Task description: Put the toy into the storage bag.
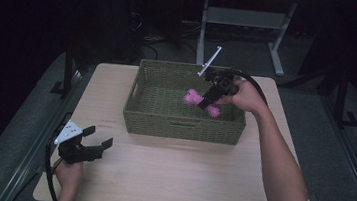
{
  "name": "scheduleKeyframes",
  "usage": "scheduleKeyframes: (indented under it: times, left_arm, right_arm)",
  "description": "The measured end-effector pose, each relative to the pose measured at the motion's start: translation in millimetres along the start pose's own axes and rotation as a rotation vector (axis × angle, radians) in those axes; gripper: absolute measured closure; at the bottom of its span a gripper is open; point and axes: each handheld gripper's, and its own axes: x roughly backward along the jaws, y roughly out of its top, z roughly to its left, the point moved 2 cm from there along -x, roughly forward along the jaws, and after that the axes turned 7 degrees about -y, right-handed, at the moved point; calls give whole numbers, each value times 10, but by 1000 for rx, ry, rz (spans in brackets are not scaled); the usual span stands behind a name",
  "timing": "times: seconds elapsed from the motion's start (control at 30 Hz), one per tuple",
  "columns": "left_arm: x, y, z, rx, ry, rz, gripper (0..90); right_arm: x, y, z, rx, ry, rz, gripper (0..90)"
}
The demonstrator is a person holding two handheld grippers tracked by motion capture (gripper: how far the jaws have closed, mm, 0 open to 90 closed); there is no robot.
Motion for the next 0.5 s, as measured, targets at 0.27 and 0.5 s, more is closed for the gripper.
scheduleKeyframes:
  times: [0.27, 0.5]
  left_arm:
    - [-9, 7, -5, -5, -3, 1, 136]
    - [-4, 8, 6, -5, 1, -1, 136]
  right_arm:
    - [-82, -26, -62, -21, 1, 15, 580]
    - [-143, -6, -71, -22, 5, 17, 580]
